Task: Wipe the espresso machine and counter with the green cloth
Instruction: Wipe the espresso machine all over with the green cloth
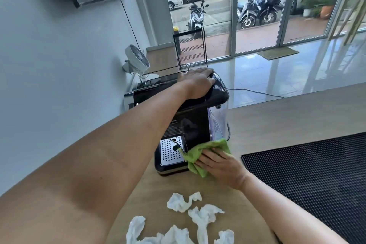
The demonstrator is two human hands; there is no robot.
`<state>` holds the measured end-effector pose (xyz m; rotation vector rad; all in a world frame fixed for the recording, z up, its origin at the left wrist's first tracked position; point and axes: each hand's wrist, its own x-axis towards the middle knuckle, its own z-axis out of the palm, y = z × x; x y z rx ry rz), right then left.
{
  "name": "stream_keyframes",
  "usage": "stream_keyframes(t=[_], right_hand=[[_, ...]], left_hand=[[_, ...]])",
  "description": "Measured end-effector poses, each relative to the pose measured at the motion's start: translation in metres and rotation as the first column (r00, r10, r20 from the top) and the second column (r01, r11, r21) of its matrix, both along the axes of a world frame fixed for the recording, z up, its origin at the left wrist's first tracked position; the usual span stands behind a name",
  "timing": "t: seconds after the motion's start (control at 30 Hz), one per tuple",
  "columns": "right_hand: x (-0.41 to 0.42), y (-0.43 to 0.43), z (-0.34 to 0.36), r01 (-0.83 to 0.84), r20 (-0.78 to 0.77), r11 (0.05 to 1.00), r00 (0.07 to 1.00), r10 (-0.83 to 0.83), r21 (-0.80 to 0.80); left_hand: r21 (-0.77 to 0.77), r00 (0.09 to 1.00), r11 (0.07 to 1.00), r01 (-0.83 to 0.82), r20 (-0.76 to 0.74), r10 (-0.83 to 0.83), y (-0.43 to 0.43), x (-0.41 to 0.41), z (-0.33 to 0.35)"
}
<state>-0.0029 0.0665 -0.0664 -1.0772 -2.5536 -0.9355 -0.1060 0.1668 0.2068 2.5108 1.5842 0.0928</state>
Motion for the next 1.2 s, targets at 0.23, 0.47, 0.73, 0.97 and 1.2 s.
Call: stream_keyframes(t=[0.23,0.47,0.73,0.97,1.2], right_hand=[[-0.002,-0.017,0.000,0.007,0.096,0.943,0.995,0.027,-0.333],[0.001,-0.037,0.032,0.301,-0.146,0.705,0.855,-0.498,-0.643],[-0.023,-0.059,0.146,-0.355,-0.620,0.527,0.237,-0.748,-0.772],[-0.066,-0.047,0.239,-0.925,-0.451,0.299,-0.169,-0.876,-0.233],[-0.094,-0.032,0.257,-0.931,-0.414,0.328,-0.239,-0.878,-0.159]], left_hand=[[-0.017,1.000,1.000,0.007,0.013,-0.007,-0.003,0.000,-0.003],[0.057,0.927,0.998,-0.016,0.375,-0.007,-0.001,-0.009,-0.001],[0.219,0.966,0.960,-0.174,0.225,0.124,0.027,-0.069,0.026],[-0.033,0.945,0.975,-0.219,0.240,0.221,0.061,-0.108,0.033],[0.032,0.941,0.981,-0.193,0.291,0.175,0.079,-0.111,0.022]])
